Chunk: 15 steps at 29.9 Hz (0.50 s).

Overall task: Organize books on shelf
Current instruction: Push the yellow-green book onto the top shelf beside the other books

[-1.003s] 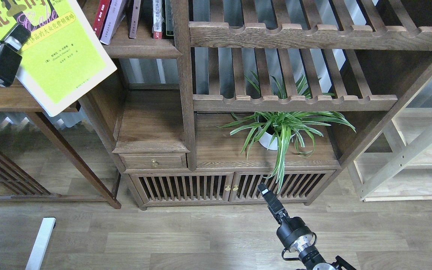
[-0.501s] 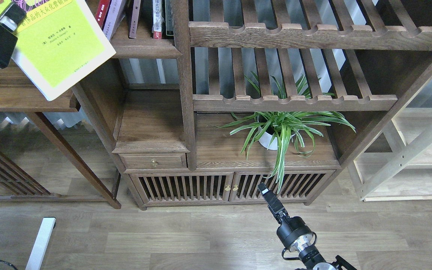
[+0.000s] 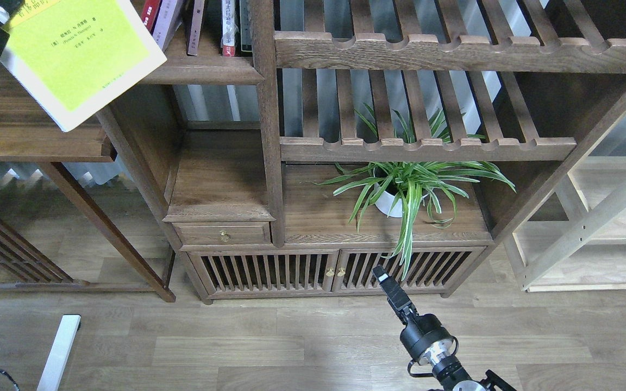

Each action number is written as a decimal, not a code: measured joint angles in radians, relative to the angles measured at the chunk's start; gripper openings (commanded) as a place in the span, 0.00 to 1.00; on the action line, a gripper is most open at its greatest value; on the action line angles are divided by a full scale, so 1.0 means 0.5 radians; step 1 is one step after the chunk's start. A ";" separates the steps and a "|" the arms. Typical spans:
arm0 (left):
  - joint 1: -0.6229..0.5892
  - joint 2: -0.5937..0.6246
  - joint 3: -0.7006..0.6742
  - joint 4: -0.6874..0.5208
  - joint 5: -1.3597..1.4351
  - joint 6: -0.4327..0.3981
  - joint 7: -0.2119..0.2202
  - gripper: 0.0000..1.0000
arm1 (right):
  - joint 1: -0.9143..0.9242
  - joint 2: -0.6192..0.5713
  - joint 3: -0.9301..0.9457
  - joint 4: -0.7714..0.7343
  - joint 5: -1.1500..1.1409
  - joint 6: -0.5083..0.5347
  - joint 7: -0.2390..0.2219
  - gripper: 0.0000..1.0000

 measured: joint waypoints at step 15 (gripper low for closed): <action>-0.157 0.168 -0.002 0.157 0.109 0.000 0.000 0.00 | 0.006 0.000 -0.022 0.003 0.000 0.003 -0.003 0.99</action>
